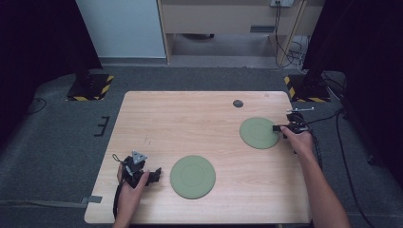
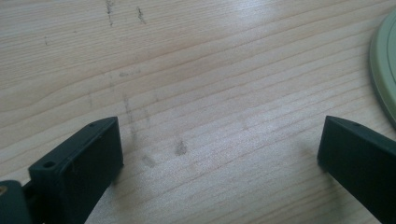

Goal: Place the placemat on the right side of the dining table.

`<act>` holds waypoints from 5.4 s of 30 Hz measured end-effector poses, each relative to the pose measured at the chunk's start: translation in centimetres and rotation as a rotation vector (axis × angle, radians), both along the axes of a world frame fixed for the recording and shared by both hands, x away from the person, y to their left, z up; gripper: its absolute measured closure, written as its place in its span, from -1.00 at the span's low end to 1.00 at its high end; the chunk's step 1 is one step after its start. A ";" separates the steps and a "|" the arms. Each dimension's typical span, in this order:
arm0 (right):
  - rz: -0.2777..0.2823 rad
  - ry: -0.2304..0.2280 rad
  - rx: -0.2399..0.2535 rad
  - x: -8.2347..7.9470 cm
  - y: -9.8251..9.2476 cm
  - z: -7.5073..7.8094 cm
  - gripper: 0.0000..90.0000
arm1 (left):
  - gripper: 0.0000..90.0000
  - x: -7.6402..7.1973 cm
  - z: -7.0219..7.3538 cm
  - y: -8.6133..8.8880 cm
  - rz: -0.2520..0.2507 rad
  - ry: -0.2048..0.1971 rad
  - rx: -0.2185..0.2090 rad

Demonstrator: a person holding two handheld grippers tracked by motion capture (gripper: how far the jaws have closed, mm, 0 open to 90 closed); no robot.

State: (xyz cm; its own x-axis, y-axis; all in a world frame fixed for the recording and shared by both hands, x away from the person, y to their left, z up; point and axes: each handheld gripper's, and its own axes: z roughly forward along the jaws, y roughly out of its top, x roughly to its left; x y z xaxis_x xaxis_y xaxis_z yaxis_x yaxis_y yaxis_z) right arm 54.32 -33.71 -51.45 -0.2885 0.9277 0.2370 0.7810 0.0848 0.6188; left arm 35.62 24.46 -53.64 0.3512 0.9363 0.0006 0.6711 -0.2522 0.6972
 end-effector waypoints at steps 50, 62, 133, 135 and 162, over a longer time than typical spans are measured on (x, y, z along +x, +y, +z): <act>-0.014 -0.078 -0.011 -0.4 2.3 1.5 -0.81 | -1.00 0.0 0.0 0.0 0.000 0.000 0.000; 0.033 -0.176 -0.058 -1.4 3.1 1.9 -0.79 | -1.00 0.0 0.0 0.0 0.000 0.000 0.000; 0.386 -0.199 -0.145 -11.8 13.1 0.4 -0.82 | -1.00 0.0 0.0 0.0 0.000 0.000 0.000; 0.388 -0.201 -0.149 -11.8 13.2 0.3 -0.82 | -1.00 0.0 0.0 0.0 0.000 0.000 0.000; 0.385 -0.182 -0.134 -12.1 15.4 -1.4 -0.82 | -1.00 0.0 0.0 0.0 0.000 0.000 0.000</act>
State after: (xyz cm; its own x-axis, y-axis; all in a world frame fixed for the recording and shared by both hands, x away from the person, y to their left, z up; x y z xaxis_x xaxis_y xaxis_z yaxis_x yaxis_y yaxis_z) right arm 42.23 -18.31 -52.81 -0.6445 0.7638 0.0351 0.5562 0.4367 0.7071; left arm 35.63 24.46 -53.64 0.3516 0.9362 0.0005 0.6709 -0.2523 0.6973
